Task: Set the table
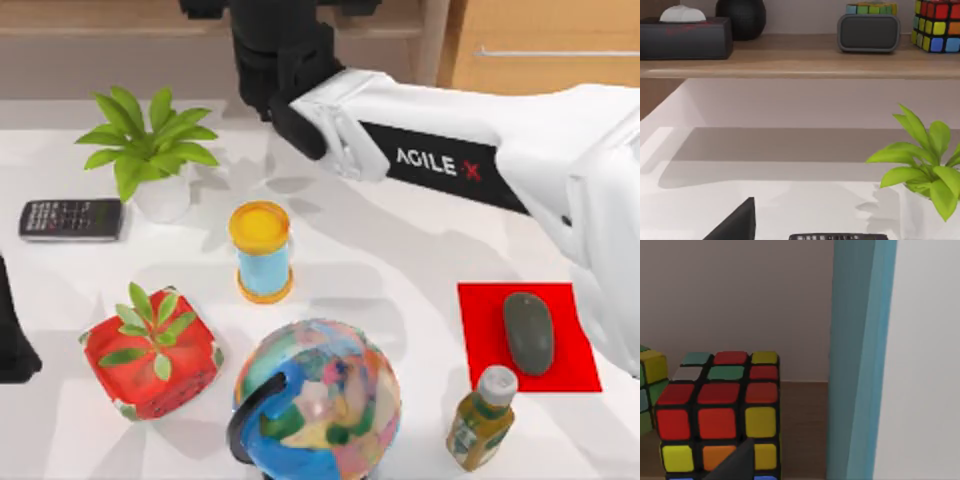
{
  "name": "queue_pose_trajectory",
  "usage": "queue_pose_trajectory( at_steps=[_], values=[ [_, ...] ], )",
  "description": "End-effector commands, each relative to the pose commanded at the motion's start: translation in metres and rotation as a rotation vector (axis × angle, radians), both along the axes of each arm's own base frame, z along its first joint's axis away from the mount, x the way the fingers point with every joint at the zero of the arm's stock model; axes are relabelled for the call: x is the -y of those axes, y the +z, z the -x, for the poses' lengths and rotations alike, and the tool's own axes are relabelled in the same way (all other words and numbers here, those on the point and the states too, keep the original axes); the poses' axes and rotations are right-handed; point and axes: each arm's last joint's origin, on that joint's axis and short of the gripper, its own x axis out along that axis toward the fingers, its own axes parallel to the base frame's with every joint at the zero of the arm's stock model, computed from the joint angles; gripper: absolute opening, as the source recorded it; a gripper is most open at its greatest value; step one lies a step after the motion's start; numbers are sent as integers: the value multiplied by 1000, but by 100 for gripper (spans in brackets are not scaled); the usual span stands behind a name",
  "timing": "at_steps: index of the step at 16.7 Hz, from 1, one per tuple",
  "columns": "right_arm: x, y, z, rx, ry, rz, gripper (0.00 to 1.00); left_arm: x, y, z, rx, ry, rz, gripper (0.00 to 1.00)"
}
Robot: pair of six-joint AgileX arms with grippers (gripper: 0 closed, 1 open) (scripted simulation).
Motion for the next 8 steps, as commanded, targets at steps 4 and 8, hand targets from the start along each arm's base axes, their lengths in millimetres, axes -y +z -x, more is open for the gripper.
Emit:
queue_pose_trajectory(
  at_steps=[4, 8],
  values=[
    [0, 0, 0, 0, 0, 0, 85, 0, 0, 0, 0, 0, 0, 100],
    [0, 0, 0, 0, 0, 0, 55, 0, 0, 0, 0, 0, 0, 100]
  ],
)
